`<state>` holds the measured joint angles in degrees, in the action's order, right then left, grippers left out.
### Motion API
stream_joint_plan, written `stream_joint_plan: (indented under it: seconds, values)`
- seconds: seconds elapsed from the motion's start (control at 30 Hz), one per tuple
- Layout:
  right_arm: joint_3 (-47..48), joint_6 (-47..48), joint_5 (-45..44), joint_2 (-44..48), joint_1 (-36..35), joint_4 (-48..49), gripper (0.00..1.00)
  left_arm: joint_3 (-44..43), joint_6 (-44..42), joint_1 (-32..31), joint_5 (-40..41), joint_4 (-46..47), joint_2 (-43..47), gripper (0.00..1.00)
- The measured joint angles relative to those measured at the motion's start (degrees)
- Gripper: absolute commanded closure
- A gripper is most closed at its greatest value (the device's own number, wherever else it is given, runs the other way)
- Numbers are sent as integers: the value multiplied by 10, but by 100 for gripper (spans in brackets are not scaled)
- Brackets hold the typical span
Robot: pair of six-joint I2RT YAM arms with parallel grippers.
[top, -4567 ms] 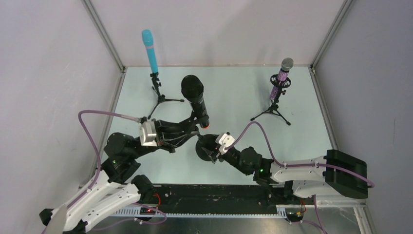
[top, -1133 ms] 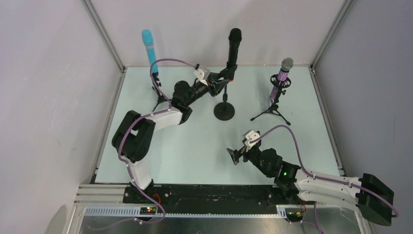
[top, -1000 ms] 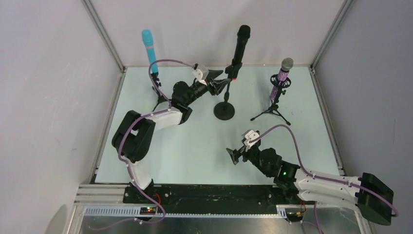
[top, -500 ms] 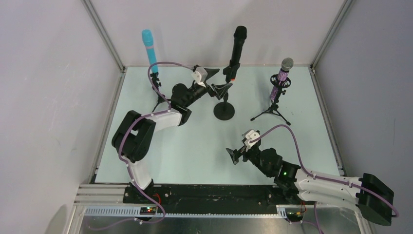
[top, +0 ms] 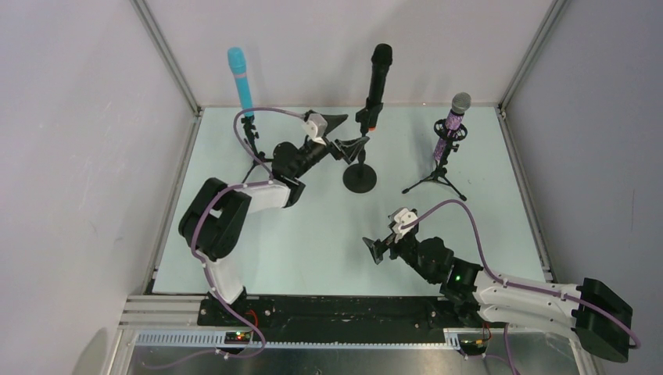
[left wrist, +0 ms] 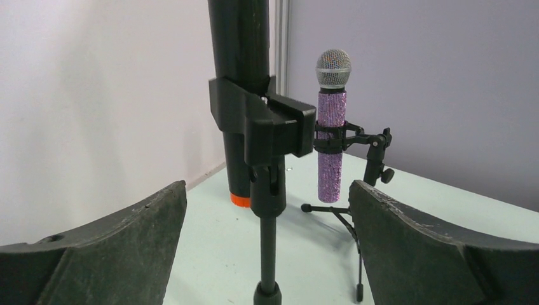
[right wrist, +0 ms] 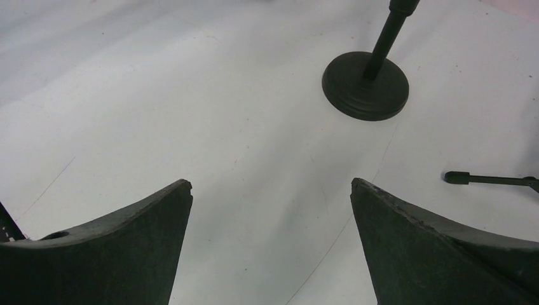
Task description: Attach the microphones to the stand
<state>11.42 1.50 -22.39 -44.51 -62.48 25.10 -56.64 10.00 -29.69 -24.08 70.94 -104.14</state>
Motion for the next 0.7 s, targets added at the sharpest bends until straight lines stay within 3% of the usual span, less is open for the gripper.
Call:
stream_joint_plan:
  seconds: [0.5, 0.7]
  values:
    - [-8, -12, 73, 78, 47, 0, 1, 178, 97, 18, 33, 7, 65, 0]
    - [-22, -36, 108, 100, 70, 1, 1, 230, 104, 18, 49, -69, 130, 0]
